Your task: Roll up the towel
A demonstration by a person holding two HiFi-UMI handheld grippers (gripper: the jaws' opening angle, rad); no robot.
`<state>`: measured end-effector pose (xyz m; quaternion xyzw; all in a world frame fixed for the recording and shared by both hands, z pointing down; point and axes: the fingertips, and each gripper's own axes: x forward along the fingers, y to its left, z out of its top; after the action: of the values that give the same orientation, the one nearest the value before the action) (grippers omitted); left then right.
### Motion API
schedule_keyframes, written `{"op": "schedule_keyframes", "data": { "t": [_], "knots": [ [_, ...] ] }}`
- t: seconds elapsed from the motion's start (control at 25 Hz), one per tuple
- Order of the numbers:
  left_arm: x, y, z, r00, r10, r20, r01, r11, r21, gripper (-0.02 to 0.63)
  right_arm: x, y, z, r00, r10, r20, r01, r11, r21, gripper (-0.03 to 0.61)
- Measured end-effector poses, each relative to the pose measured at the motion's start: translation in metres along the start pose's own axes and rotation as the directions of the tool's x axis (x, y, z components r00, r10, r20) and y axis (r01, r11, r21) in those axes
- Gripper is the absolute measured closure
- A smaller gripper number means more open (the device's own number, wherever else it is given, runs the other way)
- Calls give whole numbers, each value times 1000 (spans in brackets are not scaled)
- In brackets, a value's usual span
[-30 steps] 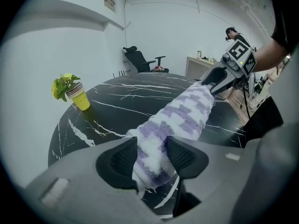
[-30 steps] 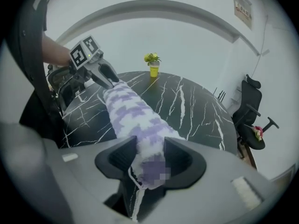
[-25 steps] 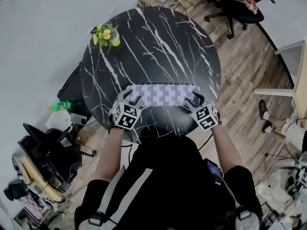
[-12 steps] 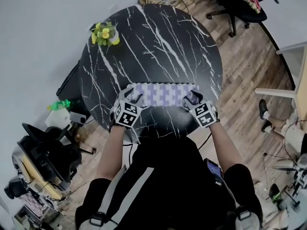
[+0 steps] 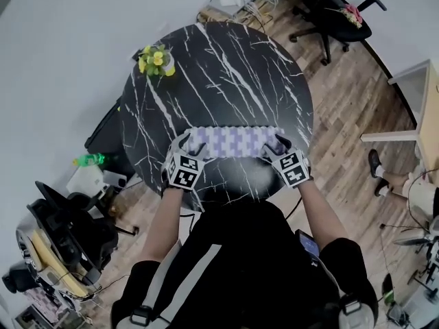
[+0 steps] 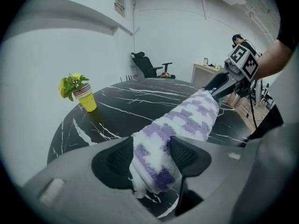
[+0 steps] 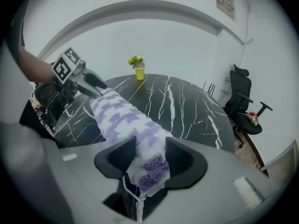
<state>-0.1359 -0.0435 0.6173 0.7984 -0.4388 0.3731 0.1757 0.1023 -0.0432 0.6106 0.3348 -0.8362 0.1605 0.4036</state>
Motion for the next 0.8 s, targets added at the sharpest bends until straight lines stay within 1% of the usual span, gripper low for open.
{"op": "schedule_keyframes", "data": {
  "t": [0.08,0.2,0.32,0.36,0.44,0.52,0.64,0.72,0.8],
  "knots": [
    [-15,0,5,999,10,33,-9,1000,-18,354,-17,-1,9,998,-28,58,26,999,36,380],
    [-43,3,21,991,19,130,-7,996,-91,361,-45,-2,25,984,-63,166,42,991,126,390],
    [-69,1,40,971,10,240,37,981,-189,388,-72,-4,42,954,-103,283,36,972,231,431],
    [-77,-1,46,962,9,274,52,976,-213,407,-79,-3,47,942,-115,316,31,966,258,453],
    [-92,-5,59,943,6,334,77,969,-235,442,-92,1,54,920,-134,368,24,957,289,471],
    [-107,-11,71,925,2,380,92,969,-230,494,-102,7,62,901,-151,407,32,958,284,500],
    [-125,-17,83,902,13,432,91,971,-220,586,-113,23,72,878,-152,454,43,969,242,533],
    [-130,-21,88,890,16,456,102,967,-233,606,-117,36,78,870,-128,477,35,979,200,574],
    [-131,-24,93,881,12,474,122,960,-252,606,-118,48,84,867,-101,489,27,987,157,574]
  ]
}}
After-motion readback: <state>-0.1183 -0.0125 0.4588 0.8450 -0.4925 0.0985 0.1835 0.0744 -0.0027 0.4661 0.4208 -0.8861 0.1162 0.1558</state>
